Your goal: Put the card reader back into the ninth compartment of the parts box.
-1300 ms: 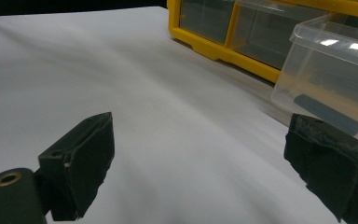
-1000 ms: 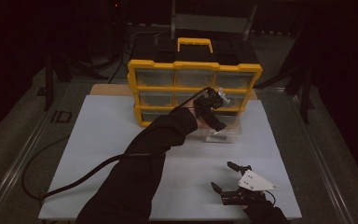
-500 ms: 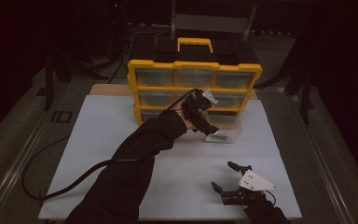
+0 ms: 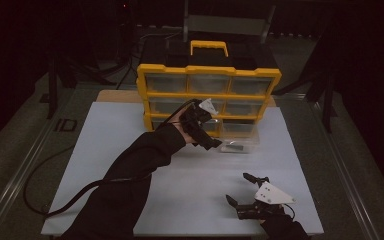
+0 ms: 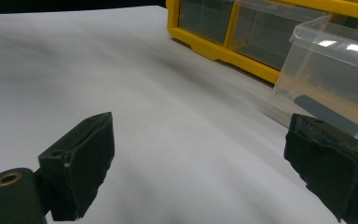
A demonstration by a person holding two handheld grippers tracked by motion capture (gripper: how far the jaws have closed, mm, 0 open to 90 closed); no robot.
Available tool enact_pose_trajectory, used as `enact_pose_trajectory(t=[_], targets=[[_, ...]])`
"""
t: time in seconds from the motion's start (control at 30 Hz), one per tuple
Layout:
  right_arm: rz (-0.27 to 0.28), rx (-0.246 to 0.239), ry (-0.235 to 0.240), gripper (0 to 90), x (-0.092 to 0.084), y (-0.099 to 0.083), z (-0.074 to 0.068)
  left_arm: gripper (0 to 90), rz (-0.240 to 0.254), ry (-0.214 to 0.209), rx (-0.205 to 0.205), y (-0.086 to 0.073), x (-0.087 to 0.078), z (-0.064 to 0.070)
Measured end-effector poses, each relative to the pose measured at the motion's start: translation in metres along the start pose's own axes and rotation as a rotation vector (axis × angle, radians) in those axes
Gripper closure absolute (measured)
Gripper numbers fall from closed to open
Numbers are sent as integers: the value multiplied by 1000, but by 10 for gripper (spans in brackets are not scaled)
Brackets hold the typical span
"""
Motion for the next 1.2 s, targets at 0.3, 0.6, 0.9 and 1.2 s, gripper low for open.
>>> enact_pose_trajectory(t=[0.3, 0.6, 0.9, 1.2], targets=[[-1, 2, -3, 85, 0, 0, 1, 4, 8, 2, -8, -24, -12, 1], [-4, 5, -3, 85, 0, -1, 1, 5, 25, 5, -10, -45, -25, 4], [-6, 6, -1, 85, 0, -1, 0, 4, 24, 19, -24, -70, -35, 3], [-8, 6, 0, 86, 1, -1, 0, 4, 12, 35, -46, -99, -46, 2]])
Point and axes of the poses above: each handheld gripper's, and its own axes: x roughly forward along the jaws, y roughly out of its top, z roughly to its right, the point moved 7 cm from there along x, roughly forward along the jaws, and after that the axes turned 4 degrees about -x, right-handed, at the moved point
